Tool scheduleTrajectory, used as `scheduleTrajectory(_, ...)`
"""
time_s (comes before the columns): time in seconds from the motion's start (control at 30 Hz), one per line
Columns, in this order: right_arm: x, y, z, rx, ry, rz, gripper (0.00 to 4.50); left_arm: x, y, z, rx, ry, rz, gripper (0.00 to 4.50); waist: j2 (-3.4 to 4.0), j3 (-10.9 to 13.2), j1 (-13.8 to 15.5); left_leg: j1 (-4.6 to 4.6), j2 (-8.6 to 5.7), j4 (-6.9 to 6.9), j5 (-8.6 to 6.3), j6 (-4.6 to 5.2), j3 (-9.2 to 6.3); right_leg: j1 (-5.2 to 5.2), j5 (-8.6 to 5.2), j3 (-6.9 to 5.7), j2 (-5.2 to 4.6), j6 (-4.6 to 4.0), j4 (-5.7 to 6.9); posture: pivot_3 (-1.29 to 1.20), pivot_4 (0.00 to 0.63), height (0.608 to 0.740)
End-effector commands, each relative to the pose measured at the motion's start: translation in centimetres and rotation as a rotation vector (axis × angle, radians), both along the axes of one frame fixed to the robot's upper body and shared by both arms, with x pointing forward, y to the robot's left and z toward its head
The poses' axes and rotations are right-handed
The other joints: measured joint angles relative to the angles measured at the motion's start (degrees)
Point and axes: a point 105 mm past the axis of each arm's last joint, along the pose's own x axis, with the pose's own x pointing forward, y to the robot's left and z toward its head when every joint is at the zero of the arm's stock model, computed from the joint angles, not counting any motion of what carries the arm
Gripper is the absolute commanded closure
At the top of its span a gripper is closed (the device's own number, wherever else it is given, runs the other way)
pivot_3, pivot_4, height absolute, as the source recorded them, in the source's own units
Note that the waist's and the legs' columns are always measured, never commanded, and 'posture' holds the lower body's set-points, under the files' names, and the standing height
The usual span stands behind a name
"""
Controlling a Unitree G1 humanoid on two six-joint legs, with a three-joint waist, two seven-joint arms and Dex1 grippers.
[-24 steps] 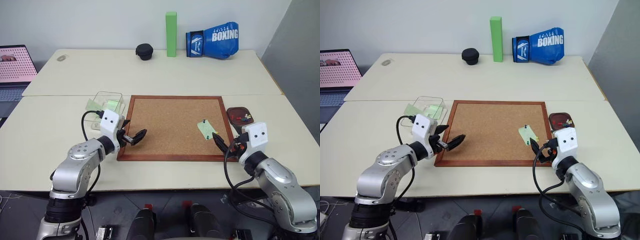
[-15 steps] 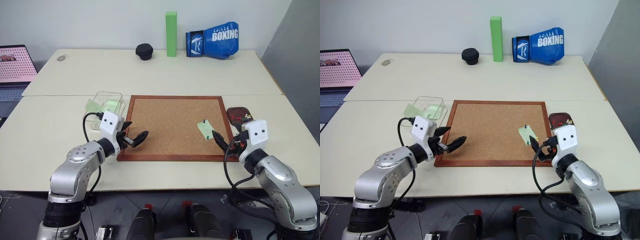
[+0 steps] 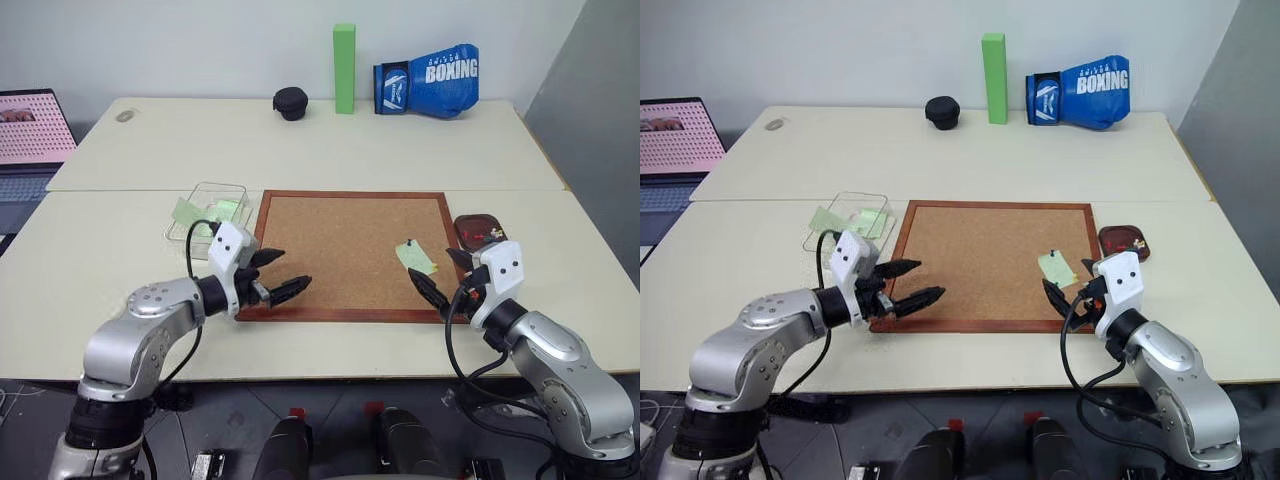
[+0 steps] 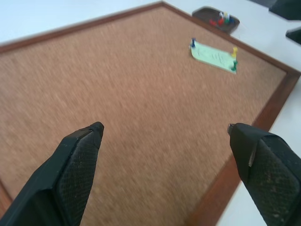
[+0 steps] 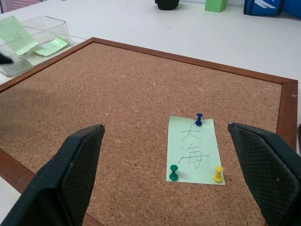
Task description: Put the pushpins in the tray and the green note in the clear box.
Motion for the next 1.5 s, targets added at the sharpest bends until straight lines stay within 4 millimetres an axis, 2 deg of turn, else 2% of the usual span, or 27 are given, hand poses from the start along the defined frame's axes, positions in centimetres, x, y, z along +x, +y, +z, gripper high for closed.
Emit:
scheduleTrajectory(0.03, 0.1, 0.0, 0.7, -0.032, -0.046, -0.026, 0.05, 0.1, -0.7, 0.6, 0.008, -0.030, -0.043, 0.00, 0.00, 0.0, 0.0, 0.00, 0.00, 0.00, 0.00, 0.00, 0.01, 0.00, 0.01, 0.02, 0.00, 0.01, -0.01, 0.00, 0.150, 0.740)
scheduleTrajectory(0.13, 0.1, 0.1, 0.6, -0.032, -0.047, -0.031, 0.05, 0.1, -1.4, 0.6, 0.012, -0.038, -0.084, 0.00, 0.00, 0.0, 0.0, -0.02, 0.00, -0.03, 0.00, -0.01, 0.02, -0.02, 0.11, 0.01, 0.00, 0.19, -0.02, 0.00, 0.150, 0.740)
scheduleTrajectory(0.23, 0.1, 0.1, 0.5, -0.043, -0.041, -0.030, 0.00, 0.4, -2.2, 1.2, -0.073, -0.012, -0.112, 0.41, 0.00, 0.0, 0.0, -0.04, 0.00, -0.03, 0.00, 0.00, 0.00, -0.03, 0.12, 0.01, 0.00, 0.20, -0.02, 0.00, 0.150, 0.740)
scheduleTrajectory(0.47, 1.3, 0.3, 1.0, -0.019, -0.055, -0.040, 0.00, 2.0, -3.8, 0.6, -0.023, -0.051, -0.204, 1.81, 0.00, 0.0, 0.0, 0.00, -0.01, 0.01, 0.00, 0.00, 0.01, 0.00, 0.12, 0.01, 0.00, 0.20, 0.01, 0.00, 0.150, 0.740)
scheduleTrajectory(0.6, 3.3, -0.2, 0.7, 0.021, -0.033, -0.120, 0.00, 3.2, -5.1, -0.8, -0.008, -0.045, -0.255, 2.48, 0.00, 0.0, 0.0, 0.05, 0.00, 0.01, 0.00, 0.00, 0.02, 0.02, 0.12, 0.01, 0.03, 0.20, 0.02, 0.00, 0.150, 0.740)
scheduleTrajectory(0.77, 4.8, 0.6, -0.2, -0.026, -0.023, -0.122, 0.00, 4.7, -6.9, -1.7, -0.005, -0.072, -0.278, 3.50, 0.00, 0.0, 0.0, -0.05, -0.03, 0.00, 0.00, 0.00, 0.02, -0.02, 0.16, 0.02, 0.01, 0.24, 0.01, 0.00, 0.150, 0.740)
scheduleTrajectory(0.93, 6.3, 0.8, -0.5, -0.045, -0.034, -0.161, 0.00, 6.1, -7.3, -2.1, -0.014, -0.106, -0.231, 4.49, 0.00, 0.0, 0.0, -0.09, -0.04, -0.01, 0.00, 0.01, 0.01, -0.06, 0.17, 0.02, 0.01, 0.24, 0.00, 0.00, 0.150, 0.740)
scheduleTrajectory(1.2, 8.2, 1.6, -0.3, -0.034, -0.058, -0.184, 0.00, 6.4, -7.4, -2.7, -0.025, -0.123, -0.190, 4.50, 0.00, 0.0, -0.1, -0.06, -0.03, 0.02, 0.01, 0.01, 0.00, -0.06, 0.19, 0.03, 0.02, 0.26, 0.08, 0.00, 0.150, 0.740)
scheduleTrajectory(1.23, 8.4, 1.7, -0.5, -0.033, -0.055, -0.186, 0.00, 6.5, -7.5, -3.4, -0.017, -0.109, -0.180, 4.50, 0.00, 0.0, -0.1, -0.06, -0.04, 0.02, 0.01, 0.01, 0.00, -0.06, 0.19, 0.03, 0.02, 0.27, 0.08, 0.00, 0.150, 0.740)
scheduleTrajectory(1.3, 9.1, 2.1, -1.2, -0.041, -0.034, -0.176, 0.00, 6.1, -7.6, -6.5, 0.028, -0.043, -0.162, 4.50, 0.01, 0.0, 0.0, -0.08, -0.06, 0.02, 0.00, 0.01, 0.02, -0.06, 0.20, 0.04, 0.00, 0.25, 0.07, 0.00, 0.150, 0.740)
scheduleTrajectory(1.37, 9.7, 2.2, -1.6, -0.046, -0.019, -0.174, 0.00, 5.5, -7.8, -8.3, 0.040, 0.004, -0.165, 4.50, 0.02, 0.0, -0.2, -0.05, -0.06, 0.02, 0.01, 0.01, 0.04, -0.05, 0.23, 0.06, 0.00, 0.21, 0.06, 0.00, 0.150, 0.740)
scheduleTrajectory(1.5, 10.5, 2.0, -1.7, -0.038, -0.009, -0.181, 0.00, 5.2, -7.7, -9.0, 0.043, 0.016, -0.162, 4.50, 0.14, -0.1, -0.1, 0.11, -0.05, 0.01, 0.00, 0.01, 0.04, 0.06, 0.26, 0.05, 0.00, 0.17, 0.10, 0.00, 0.150, 0.740)
